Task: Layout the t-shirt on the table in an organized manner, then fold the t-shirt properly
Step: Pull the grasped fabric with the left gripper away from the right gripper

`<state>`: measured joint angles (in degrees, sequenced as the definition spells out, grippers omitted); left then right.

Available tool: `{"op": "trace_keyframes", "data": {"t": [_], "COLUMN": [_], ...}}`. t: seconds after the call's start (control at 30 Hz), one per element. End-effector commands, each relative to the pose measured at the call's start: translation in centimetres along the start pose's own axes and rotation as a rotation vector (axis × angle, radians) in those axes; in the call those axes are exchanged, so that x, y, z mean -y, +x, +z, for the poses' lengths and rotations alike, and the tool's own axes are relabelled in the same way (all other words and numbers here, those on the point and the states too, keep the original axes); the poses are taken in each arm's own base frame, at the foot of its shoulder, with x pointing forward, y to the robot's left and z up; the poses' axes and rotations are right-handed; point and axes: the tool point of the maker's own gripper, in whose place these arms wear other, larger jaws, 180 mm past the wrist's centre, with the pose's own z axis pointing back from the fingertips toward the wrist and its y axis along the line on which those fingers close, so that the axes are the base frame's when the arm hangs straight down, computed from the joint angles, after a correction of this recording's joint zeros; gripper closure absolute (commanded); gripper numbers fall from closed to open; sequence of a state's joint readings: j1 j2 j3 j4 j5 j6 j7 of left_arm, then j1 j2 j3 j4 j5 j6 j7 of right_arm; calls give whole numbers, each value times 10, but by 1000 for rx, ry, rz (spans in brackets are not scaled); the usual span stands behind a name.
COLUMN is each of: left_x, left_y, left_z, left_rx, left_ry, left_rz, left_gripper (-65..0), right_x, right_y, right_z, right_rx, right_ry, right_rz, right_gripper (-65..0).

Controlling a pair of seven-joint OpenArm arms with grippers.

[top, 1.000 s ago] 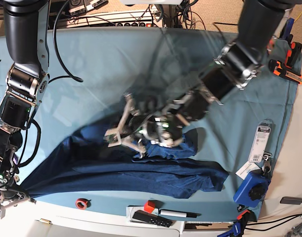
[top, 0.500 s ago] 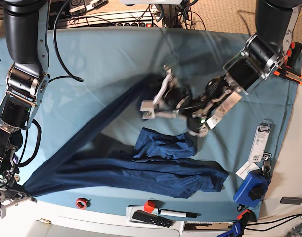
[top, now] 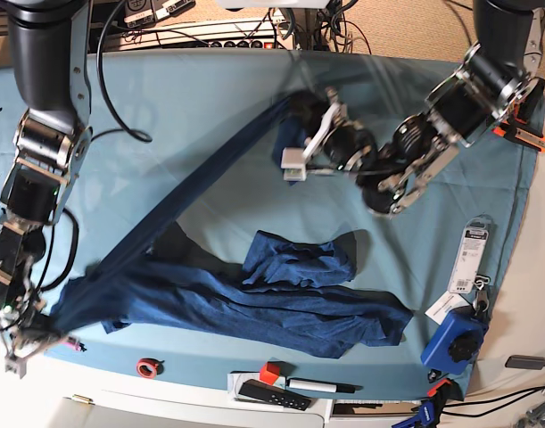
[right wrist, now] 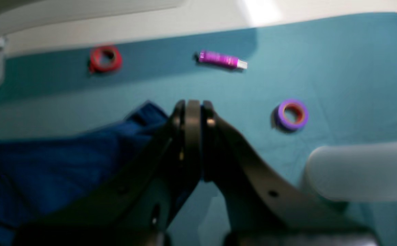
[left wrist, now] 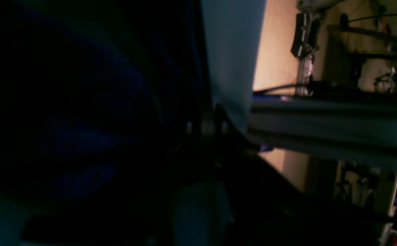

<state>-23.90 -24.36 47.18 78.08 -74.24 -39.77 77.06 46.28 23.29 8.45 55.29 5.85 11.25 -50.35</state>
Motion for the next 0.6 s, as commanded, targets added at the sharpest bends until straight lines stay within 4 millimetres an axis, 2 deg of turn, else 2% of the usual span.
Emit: {"op": "trace_keyframes", "data": {"t": [0.0, 0.23, 0.43, 0.57], "left_x": [-3, 9, 43, 58], "left_y": [-12, -41, -57, -67], "left_z": [8, 8, -8, -15], "left_rx": [-63, -148, -149, -154], "left_ry": [27, 89, 32, 3], "left_rz": [-20, -87, -120, -120], "left_gripper": [0, 0, 0, 0], "right_x": [14, 13, 12, 3], "right_y": [36, 10, 2, -4], "right_z": [11, 5, 5, 6], "right_rx": [107, 61, 16, -24], "right_ry": [-32, -33, -27, 25], "right_rz": [-8, 7, 14, 17], "right_gripper": [0, 0, 0, 0]}}
